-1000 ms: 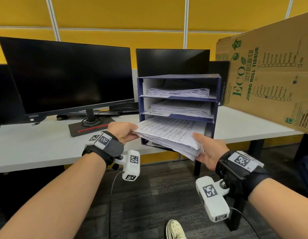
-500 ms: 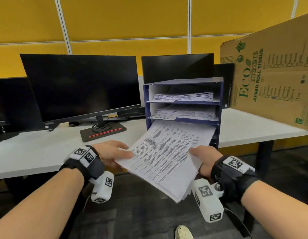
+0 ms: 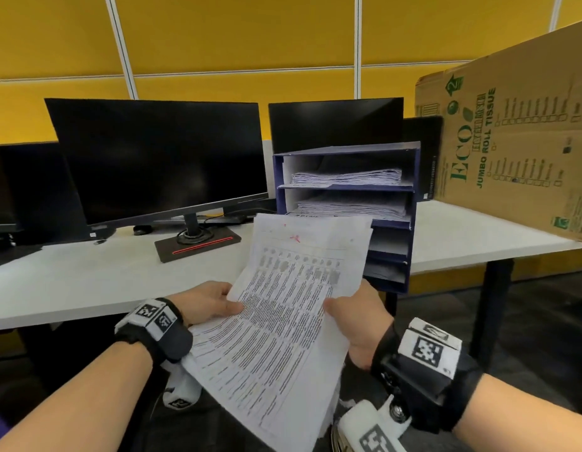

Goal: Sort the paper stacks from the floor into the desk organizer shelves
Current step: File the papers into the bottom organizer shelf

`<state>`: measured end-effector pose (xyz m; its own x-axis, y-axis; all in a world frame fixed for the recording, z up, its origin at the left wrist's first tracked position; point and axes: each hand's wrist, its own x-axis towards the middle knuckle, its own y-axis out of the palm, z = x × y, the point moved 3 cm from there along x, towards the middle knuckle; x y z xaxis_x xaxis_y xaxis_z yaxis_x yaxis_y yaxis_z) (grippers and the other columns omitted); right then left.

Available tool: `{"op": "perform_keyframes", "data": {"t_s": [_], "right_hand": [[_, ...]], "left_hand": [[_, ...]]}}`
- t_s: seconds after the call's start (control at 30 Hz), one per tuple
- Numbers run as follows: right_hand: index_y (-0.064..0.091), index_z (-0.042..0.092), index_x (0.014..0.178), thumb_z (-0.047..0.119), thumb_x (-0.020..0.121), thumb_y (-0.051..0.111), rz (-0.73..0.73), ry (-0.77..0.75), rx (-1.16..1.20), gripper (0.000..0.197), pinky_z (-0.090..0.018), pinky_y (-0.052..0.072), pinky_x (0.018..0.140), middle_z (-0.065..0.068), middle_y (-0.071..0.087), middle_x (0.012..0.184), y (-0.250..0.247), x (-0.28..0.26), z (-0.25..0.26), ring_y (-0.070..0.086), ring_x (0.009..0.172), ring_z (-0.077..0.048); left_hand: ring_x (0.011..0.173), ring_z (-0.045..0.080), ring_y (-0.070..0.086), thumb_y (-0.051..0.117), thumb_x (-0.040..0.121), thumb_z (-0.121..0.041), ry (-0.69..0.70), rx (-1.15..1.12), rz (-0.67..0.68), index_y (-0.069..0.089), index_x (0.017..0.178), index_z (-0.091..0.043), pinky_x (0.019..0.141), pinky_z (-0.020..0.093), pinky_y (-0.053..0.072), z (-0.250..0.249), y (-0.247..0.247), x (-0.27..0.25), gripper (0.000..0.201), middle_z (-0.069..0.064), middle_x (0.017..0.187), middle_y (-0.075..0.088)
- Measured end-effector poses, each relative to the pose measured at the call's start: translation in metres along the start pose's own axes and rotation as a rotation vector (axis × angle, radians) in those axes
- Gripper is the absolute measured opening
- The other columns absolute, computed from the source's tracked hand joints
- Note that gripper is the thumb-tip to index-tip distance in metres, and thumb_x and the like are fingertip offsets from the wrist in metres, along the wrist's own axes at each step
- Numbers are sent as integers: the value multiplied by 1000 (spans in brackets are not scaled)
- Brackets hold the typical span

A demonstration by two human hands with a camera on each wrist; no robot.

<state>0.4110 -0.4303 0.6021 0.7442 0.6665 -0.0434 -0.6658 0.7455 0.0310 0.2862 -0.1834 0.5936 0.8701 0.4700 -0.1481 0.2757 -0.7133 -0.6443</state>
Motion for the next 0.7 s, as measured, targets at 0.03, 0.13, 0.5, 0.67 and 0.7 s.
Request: {"op": "perform_keyframes", "data": {"t_s": [0.03,0.13,0.5,0.67,0.7], "right_hand": [[67,19,100,0,91,53,43,-35,7,25,-34,59,68,-5,72,96,11,-11,8,69,87,-26],[57,18,116,2,91,53,74,-166,-46,30,-26,57,65,-1,67,108,37,-16,21,66,91,-18],[46,18,120,2,91,45,-76,-556,-190,33,-33,52,84,3,56,100,123,43,101,58,91,-19],[43,14,125,0,95,42,-54,-600,-112,34,-14,40,68,8,54,94,152,104,95,52,85,-13],[42,14,125,1,95,43,-41,-585,-138,34,-17,41,67,10,53,92,156,114,88,53,86,-15]], "left_hand": [[109,26,66,79,75,-36,12,-38,4,59,120,-8,98,39,50,4,-3,-7,57,6,116,70],[106,28,68,71,84,-11,48,-149,-107,59,120,-8,99,49,49,12,-19,-32,38,8,115,71],[94,13,56,66,88,-4,181,-117,-1026,50,115,-15,75,17,45,-36,-88,-71,33,-4,104,58],[98,17,56,59,92,-5,224,-235,-1112,42,115,-19,81,28,43,-22,-89,-25,32,-2,107,56],[101,17,56,61,92,-11,201,-300,-1085,42,119,-19,85,28,43,-14,-87,-17,35,-3,111,56]]}}
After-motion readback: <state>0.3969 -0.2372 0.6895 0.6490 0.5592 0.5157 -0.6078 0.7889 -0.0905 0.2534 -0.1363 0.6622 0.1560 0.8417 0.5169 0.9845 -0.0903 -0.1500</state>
